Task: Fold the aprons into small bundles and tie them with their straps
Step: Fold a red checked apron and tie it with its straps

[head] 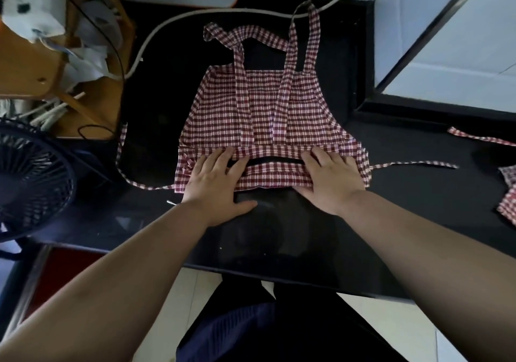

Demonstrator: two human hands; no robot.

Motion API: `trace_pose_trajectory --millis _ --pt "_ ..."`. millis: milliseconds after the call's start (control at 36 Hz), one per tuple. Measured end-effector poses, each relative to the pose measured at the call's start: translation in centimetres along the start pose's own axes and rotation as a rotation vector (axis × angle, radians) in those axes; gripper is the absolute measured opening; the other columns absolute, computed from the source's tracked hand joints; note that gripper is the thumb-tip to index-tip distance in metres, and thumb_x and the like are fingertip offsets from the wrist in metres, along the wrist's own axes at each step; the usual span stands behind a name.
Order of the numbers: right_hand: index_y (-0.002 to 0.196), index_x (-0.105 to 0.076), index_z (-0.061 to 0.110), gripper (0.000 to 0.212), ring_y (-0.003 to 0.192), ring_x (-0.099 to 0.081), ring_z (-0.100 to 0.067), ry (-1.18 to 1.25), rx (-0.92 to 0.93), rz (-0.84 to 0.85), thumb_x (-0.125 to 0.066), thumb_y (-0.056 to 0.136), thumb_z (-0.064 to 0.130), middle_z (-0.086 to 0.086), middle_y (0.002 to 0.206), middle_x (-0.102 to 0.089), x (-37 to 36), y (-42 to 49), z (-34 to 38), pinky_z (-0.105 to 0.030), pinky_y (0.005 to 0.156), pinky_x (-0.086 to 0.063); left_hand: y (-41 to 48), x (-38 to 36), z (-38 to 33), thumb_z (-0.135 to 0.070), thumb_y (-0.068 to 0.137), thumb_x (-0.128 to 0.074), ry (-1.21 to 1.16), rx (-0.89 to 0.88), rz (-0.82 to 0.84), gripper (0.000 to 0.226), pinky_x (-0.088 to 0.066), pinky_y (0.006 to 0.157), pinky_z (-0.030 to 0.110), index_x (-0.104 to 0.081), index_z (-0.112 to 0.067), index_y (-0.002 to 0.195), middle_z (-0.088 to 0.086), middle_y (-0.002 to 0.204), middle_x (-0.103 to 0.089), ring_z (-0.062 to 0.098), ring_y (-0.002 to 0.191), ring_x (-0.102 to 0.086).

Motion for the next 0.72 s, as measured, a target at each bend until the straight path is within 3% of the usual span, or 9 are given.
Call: trace_pose_trajectory --millis 83,167,250,333,389,472,556,639,722 --pt "0.147 -0.029 0.022 0.06 0.133 -0.038 -0.025 -0.012 0.06 -0.034 -0.036 0.095 0.051 -0.001 0.149 -0.036 1.5 -0.1 -0.2 -0.04 0.11 -0.023 0.1 1.3 -0.3 -0.066 0.08 -0.058 0.004 -0.001 -0.011 0.095 -0.012 0.118 0.041 -0.012 -0.024 0.152 0.002 0.159 -0.014 0.024 0.146 -0.015" --pt "0.121 -0.057 0.022 0.042 0.113 -0.053 -0.023 0.018 0.078 -0.054 -0.037 0.093 0.046 0.002 0.117 -0.061 2.6 -0.6 -0.3 -0.037 0.103 -0.032 0.1 2.8 0.3 -0.034 0.082 -0.064 -0.049 -0.047 0.017 0.071 -0.03 0.108 0.035 -0.031 -0.025 0.145 0.0 0.146 -0.041 0.022 0.132 -0.04" --pt "0.094 -0.058 0.02 0.028 0.088 -0.054 -0.018 0.154 0.076 0.038 -0.04 0.094 0.041 0.003 0.093 -0.059 4.0 -1.1 -0.7 -0.03 0.079 -0.042 0.2 5.2 1.2 -0.018 0.083 -0.06 -0.228 -0.018 0.145 0.054 -0.038 0.094 0.022 -0.051 -0.024 0.136 0.001 0.137 -0.054 0.021 0.121 -0.05" --pt "0.072 -0.049 0.016 0.026 0.073 -0.051 -0.016 0.189 0.092 0.05 -0.044 0.093 0.031 0.001 0.081 -0.055 5.5 -1.2 -0.8 -0.028 0.058 -0.036 1.0 6.9 2.0 -0.014 0.085 -0.061 -0.273 0.036 0.331 0.02 -0.037 0.071 0.022 -0.065 -0.012 0.105 0.009 0.107 -0.063 0.018 0.09 -0.052" --pt "0.091 -0.057 0.016 0.017 0.085 -0.054 -0.019 0.115 0.067 0.059 -0.044 0.094 0.027 -0.001 0.098 -0.06 5.7 -1.1 -0.7 -0.029 0.067 -0.041 1.2 6.9 2.4 -0.024 0.087 -0.063 -0.215 0.032 0.348 0.018 -0.041 0.075 0.026 -0.063 -0.013 0.102 0.008 0.106 -0.063 0.018 0.09 -0.054" --pt "0.14 -0.039 0.023 0.044 0.119 -0.048 -0.027 0.047 0.011 0.036 -0.041 0.096 0.017 -0.005 0.135 -0.05 4.5 -0.8 -0.4 -0.039 0.101 -0.035 1.2 5.3 2.8 -0.043 0.093 -0.054 -0.023 0.044 0.187 0.048 -0.037 0.1 0.037 -0.045 -0.021 0.136 0.005 0.135 -0.051 0.025 0.121 -0.048" --pt "0.148 -0.027 0.027 0.056 0.135 -0.033 -0.027 -0.033 0.055 -0.066 -0.043 0.096 0.016 -0.003 0.148 -0.036 2.7 -1.0 0.5 -0.04 0.112 -0.022 0.3 3.4 1.4 -0.03 0.096 -0.048 0.185 -0.006 0.012 0.066 -0.015 0.113 0.046 -0.012 -0.034 0.152 0.001 0.156 -0.017 0.027 0.141 -0.019" --pt "0.152 -0.02 0.025 0.052 0.143 -0.022 -0.023 0.083 0.092 -0.053 -0.034 0.102 0.031 -0.003 0.156 -0.022 0.4 -1.4 0.8 -0.037 0.118 -0.011 -1.0 1.0 0.0 -0.015 0.094 -0.042 0.101 -0.037 0.022 0.076 0.0 0.118 0.041 0.002 -0.031 0.154 -0.002 0.16 -0.003 0.024 0.145 -0.005" --pt "0.153 -0.002 0.022 0.083 0.148 -0.001 -0.023 0.145 0.104 0.043 -0.029 0.091 0.069 -0.004 0.161 0.002 -0.8 -1.8 0.4 -0.038 0.12 0.004 -1.6 -0.2 0.0 -0.039 0.102 -0.028 -0.049 -0.004 0.051 0.066 0.009 0.118 0.039 0.011 -0.024 0.153 -0.003 0.162 0.01 0.017 0.148 0.008"
Point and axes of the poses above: each hand's wrist, its own y-axis towards the middle knuckle, its own x-axis out of the back of the hand, z = x × y, the point moved 1 cm from there along y, towards the middle knuckle
